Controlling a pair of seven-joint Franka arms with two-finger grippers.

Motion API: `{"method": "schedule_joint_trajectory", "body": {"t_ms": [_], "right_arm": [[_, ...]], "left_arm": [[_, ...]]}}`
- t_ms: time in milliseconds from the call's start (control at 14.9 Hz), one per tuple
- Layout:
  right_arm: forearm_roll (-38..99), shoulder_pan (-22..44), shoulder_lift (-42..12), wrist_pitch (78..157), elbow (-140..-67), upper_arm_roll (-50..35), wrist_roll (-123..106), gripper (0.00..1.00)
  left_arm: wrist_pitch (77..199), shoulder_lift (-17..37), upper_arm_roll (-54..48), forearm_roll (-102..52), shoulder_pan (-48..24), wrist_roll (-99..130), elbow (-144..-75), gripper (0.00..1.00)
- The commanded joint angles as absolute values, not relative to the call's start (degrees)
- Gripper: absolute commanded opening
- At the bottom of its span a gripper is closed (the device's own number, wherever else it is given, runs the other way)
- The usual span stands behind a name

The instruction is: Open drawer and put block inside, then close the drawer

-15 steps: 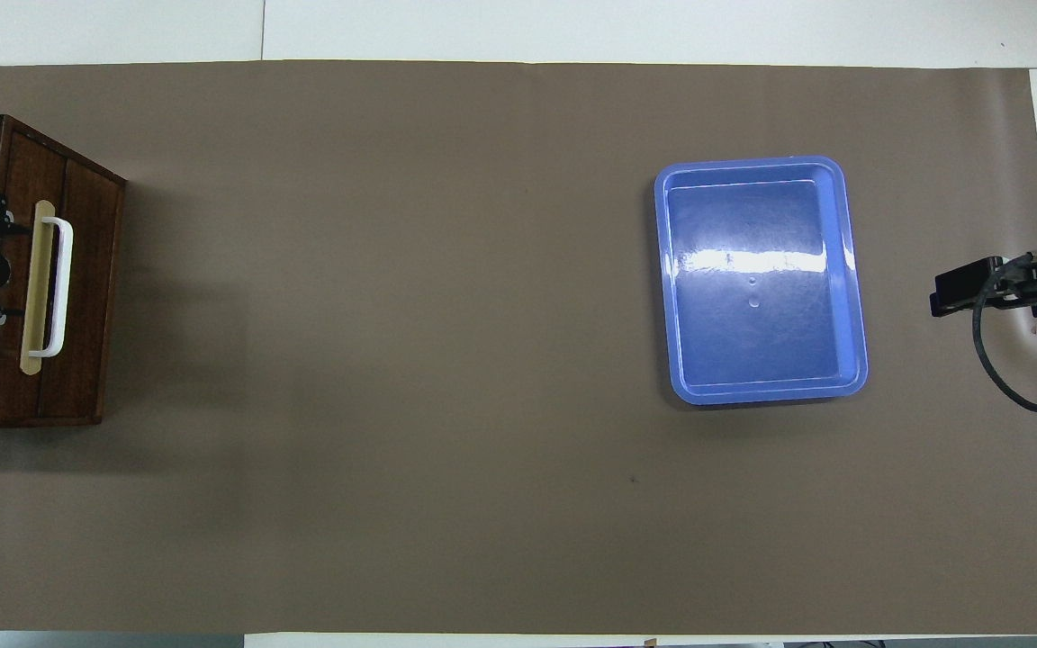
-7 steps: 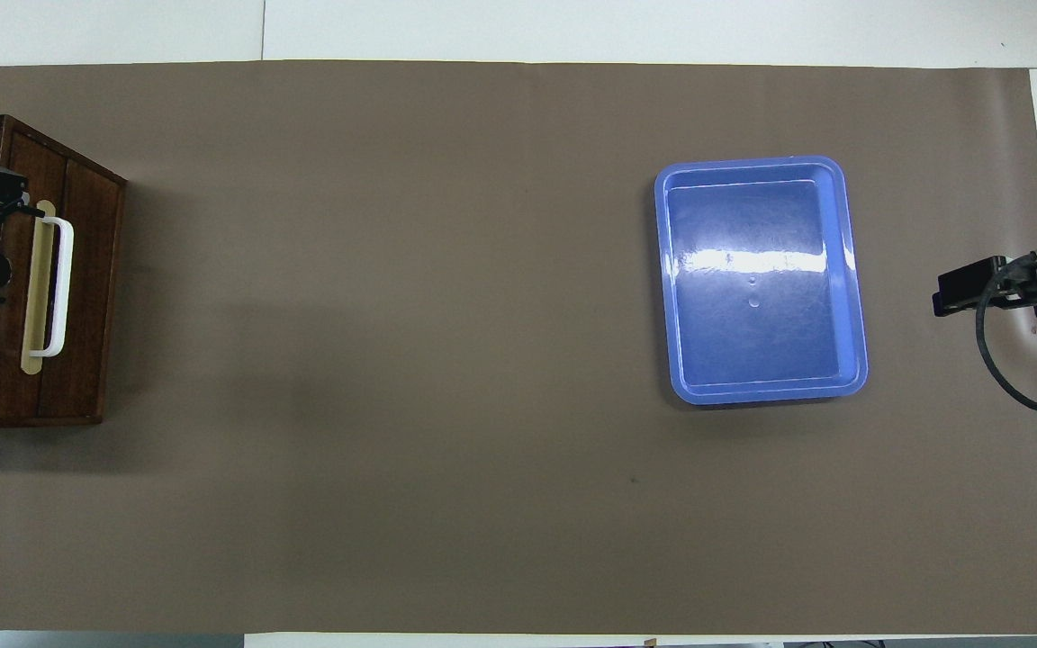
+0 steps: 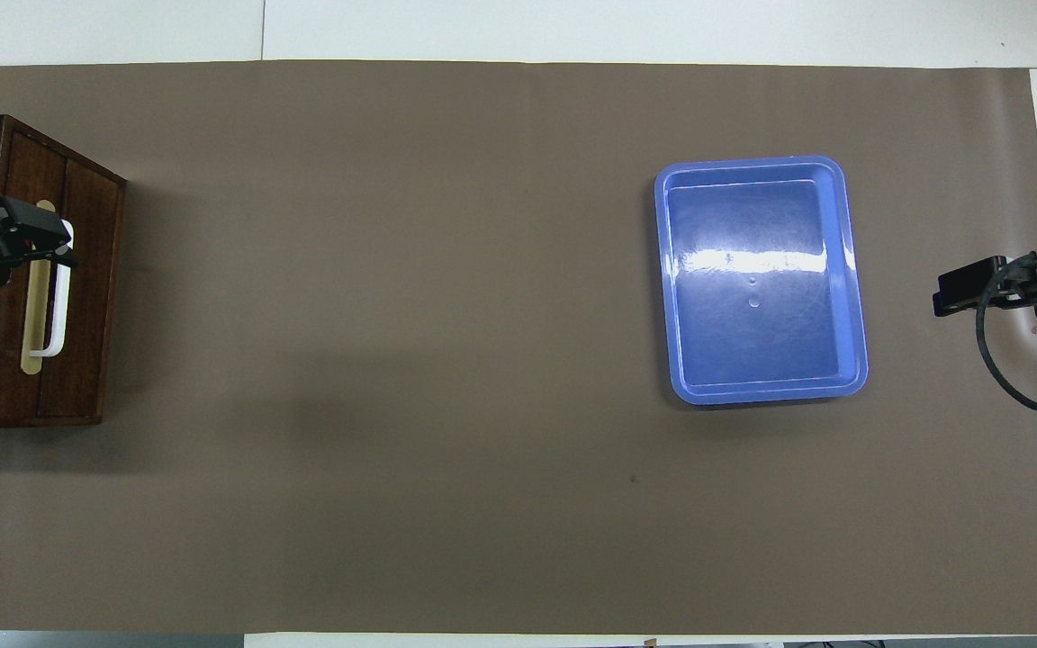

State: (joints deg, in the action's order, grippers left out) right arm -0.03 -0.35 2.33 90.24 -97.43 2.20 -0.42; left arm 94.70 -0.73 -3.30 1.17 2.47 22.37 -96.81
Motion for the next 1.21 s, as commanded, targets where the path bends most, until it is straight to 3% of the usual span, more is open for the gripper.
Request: {"method": "schedule_joint_trajectory", "body": {"t_ms": [0, 403, 1142], "right_arm": [[-0.53, -0.70, 2.55, 89.38, -97.03, 1.85, 0.44, 1.00], [-0.53, -0.70, 2.55, 89.38, -97.03, 1.85, 0.44, 1.00], [-0.53, -0.70, 2.55, 89.38, -97.03, 1.76, 0.44, 1.00]], "left_arm": [[90.36, 0.53, -2.90, 0.79, 1.93, 9.88, -94.31, 1.00], [89.56, -1.49, -3.16, 0.97, 1.50, 6.08, -96.24, 1.00], [86.21, -0.26, -3.08, 1.67, -0.26, 1.06, -92.63, 1.00]]}}
